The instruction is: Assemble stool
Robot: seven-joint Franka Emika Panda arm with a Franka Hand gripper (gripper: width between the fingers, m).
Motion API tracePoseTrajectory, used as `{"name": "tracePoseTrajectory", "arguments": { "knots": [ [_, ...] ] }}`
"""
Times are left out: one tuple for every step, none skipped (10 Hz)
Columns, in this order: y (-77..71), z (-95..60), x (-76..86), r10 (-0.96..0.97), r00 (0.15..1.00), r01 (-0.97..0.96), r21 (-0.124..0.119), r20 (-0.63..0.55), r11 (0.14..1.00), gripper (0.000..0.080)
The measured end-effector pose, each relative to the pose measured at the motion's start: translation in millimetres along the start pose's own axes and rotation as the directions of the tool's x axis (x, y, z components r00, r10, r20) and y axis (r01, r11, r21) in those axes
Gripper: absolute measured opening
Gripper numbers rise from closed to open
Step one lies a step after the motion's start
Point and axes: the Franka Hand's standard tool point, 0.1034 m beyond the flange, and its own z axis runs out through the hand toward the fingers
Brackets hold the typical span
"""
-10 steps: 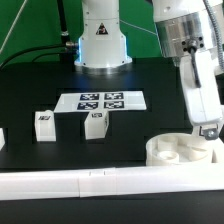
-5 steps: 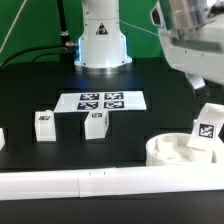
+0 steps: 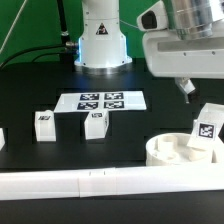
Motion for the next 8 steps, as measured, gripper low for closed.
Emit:
{"name": "tracePoseTrajectory", "arguments": {
  "knots": [
    [-3.4,-3.7,1.8,-0.183,0.983,0.182,-0.019,-0.017,0.983,0.0649],
    [-7.1,-1.8,-3.8,-0.365,0.931,0.363,-0.054,-0.026,0.930,0.0649],
    [-5.5,-0.5,-1.3,-0.395,0.917,0.394,-0.031,-0.054,0.919,0.0649],
    [-2.5,-0.4,0.3,-0.454,0.890,0.452,-0.039,-0.046,0.891,0.0649],
    [-2.9,-0.4,0.3,-0.492,0.870,0.490,-0.041,-0.045,0.871,0.0649],
    [-2.0,-0.1,1.0,-0.565,0.824,0.564,-0.046,-0.041,0.825,0.0649],
    [-1.8,-0.2,1.3,-0.624,0.780,0.622,-0.049,-0.038,0.781,0.0649],
    [-1.1,-0.6,2.4,-0.764,0.644,0.761,-0.079,-0.024,0.644,0.0649]
  ]
}}
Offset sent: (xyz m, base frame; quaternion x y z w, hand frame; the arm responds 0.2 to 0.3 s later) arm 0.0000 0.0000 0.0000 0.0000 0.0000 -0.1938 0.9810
